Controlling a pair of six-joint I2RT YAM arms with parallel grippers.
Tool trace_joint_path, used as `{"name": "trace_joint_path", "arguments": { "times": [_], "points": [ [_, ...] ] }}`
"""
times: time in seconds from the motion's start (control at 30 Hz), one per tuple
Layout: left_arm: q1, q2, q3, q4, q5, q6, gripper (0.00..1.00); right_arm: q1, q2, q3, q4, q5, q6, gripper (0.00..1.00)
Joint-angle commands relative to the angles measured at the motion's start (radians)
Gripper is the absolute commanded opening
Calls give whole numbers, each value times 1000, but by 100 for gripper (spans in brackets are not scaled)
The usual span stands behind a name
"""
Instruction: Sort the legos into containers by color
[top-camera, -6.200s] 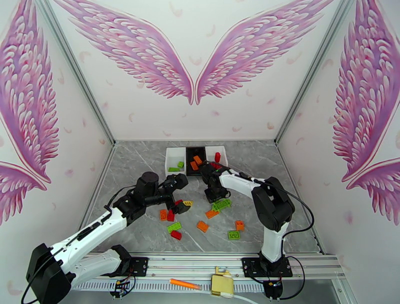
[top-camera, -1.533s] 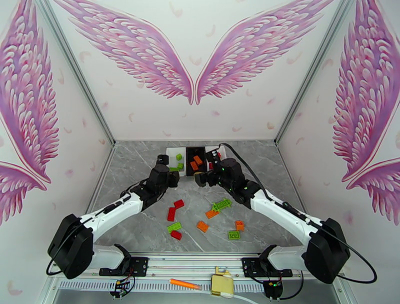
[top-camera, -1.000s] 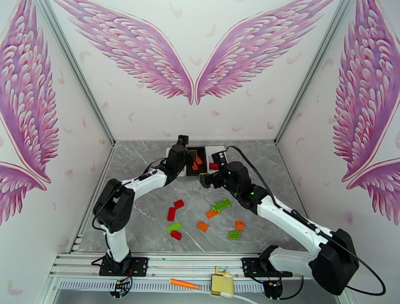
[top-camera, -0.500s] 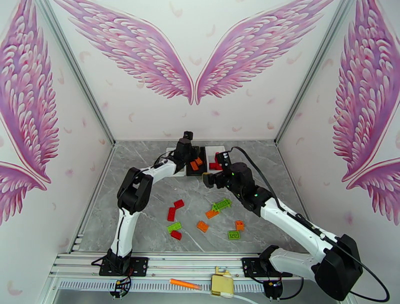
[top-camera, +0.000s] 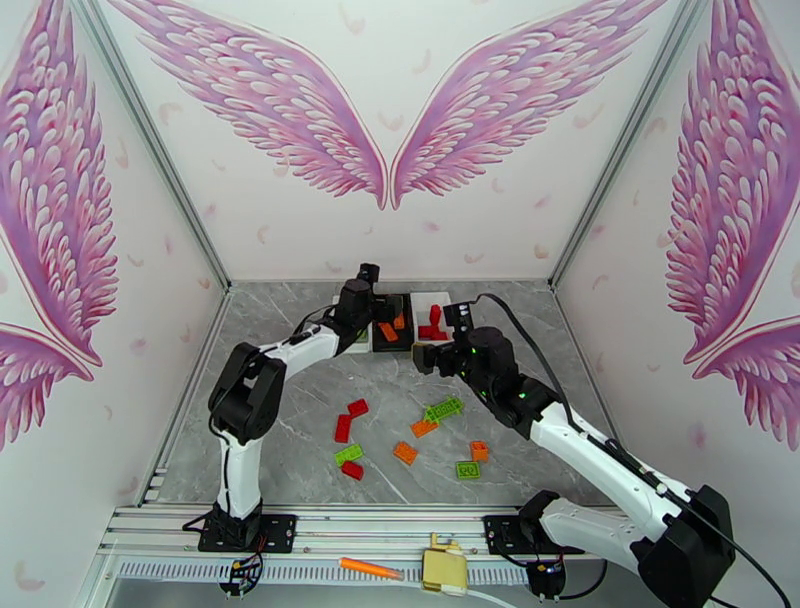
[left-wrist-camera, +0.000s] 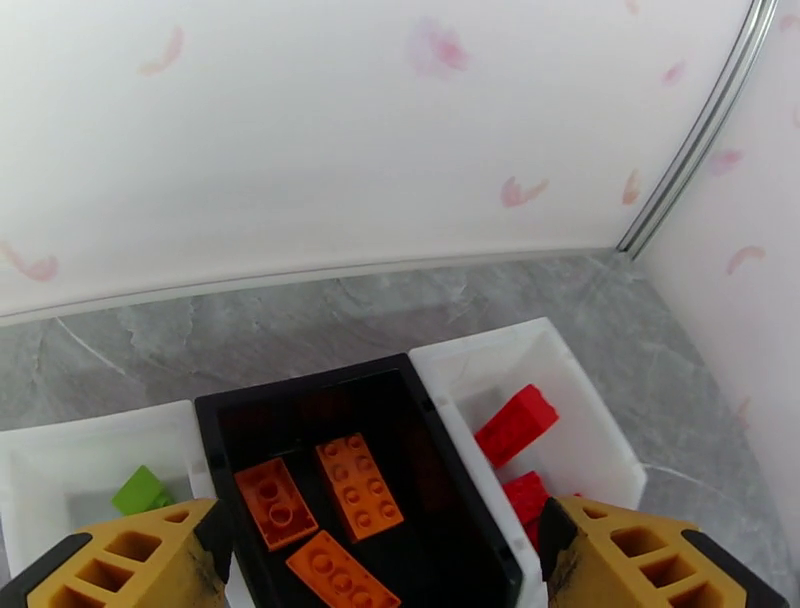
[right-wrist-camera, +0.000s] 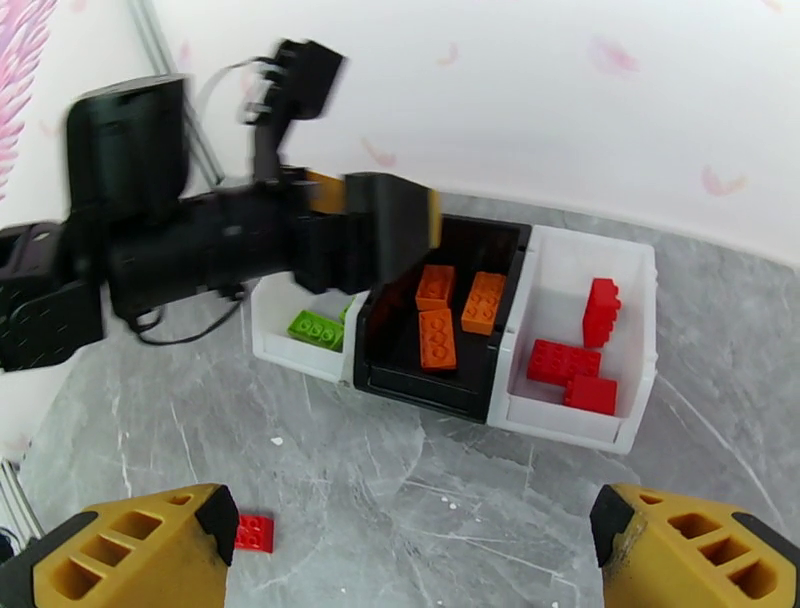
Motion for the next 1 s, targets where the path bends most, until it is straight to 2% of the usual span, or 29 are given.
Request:
{"name": "trace_joint_path", "arguments": {
  "times": [0.0,0.2,0.33,0.63,0.8,0.97],
  "points": [
    [-14,-158,-147,94,45,71,90,-8,-10,-6,-104,110,161,99],
    [-29,-380,-420,186,170,176,98,-7,13,21,-297,138,401,99],
    [-41,-514,-523,117,283,282,99,-6,53,14,-380,132,566,97],
    [-51,-712,-707,-32,498,524,99,-4,207,22,-461,71,701,91],
    [-68,-759,-697,-168,526,602,99,-2,296,10,-440,0,774,84],
    [-71,-763,-711,-165,524,609,99,-3,364,-16,-390,-57,844,79]
  ]
}}
